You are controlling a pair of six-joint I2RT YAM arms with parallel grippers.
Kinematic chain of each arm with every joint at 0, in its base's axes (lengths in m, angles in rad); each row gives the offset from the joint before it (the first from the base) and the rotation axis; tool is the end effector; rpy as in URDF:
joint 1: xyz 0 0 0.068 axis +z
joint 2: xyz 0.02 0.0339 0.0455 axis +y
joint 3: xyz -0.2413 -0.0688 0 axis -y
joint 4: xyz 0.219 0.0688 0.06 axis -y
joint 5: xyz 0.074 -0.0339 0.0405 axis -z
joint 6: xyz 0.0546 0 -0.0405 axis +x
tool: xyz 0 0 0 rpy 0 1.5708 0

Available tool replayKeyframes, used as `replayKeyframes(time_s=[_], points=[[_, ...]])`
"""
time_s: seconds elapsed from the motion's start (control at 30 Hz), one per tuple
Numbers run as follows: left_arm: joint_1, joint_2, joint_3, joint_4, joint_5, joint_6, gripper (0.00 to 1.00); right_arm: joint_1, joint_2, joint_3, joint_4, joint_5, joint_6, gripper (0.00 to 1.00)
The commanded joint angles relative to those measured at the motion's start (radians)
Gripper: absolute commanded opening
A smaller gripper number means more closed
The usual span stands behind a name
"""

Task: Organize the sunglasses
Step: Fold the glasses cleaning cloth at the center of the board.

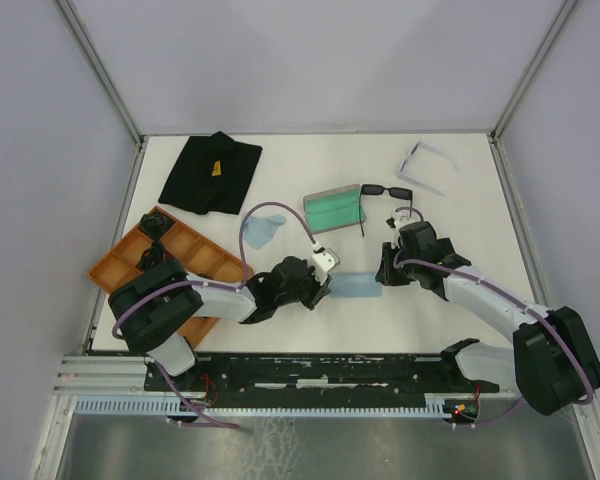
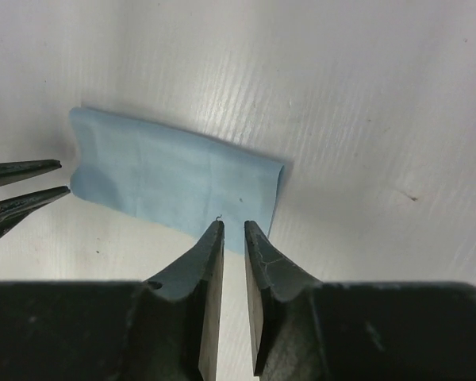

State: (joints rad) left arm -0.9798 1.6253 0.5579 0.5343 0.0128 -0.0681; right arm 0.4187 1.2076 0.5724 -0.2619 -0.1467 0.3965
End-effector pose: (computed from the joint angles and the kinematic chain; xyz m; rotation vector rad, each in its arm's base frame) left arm 0.1677 -0.2512 0.1262 0.9624 1.9450 -0.6320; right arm 0.2033 0.0992 0.1574 -0.0932 2.5290 0.5219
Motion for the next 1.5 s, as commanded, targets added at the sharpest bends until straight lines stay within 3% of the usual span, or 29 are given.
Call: replayKeyframes(time_s=[0.0, 0.17, 0.3, 0.57, 1.0, 1.47], points=[[-0.011, -0.069, -0.027, 0.063, 0.033, -0.06, 0.28, 0.0, -0.025, 0.005, -0.033, -0.038, 0.002, 0.25], [-0.013, -0.143, -0.074, 0.059, 0.025, -0.103, 0.31, -0.001, -0.081, -0.005, -0.061, 0.014, 0.024, 0.35], [-0.012, -0.206, -0.094, 0.045, -0.056, -0.163, 0.41, -0.001, -0.116, 0.0, -0.075, 0.122, 0.056, 0.42], [0.012, -0.159, 0.048, -0.088, -0.207, -0.314, 0.44, -0.001, -0.023, 0.072, -0.061, 0.203, 0.073, 0.56], [0.013, 0.014, 0.173, -0.106, -0.271, -0.451, 0.43, -0.006, 0.145, 0.12, 0.009, 0.162, 0.109, 0.55], [0.021, 0.076, 0.22, -0.118, -0.294, -0.515, 0.43, -0.026, 0.197, 0.118, 0.061, 0.144, 0.155, 0.47]])
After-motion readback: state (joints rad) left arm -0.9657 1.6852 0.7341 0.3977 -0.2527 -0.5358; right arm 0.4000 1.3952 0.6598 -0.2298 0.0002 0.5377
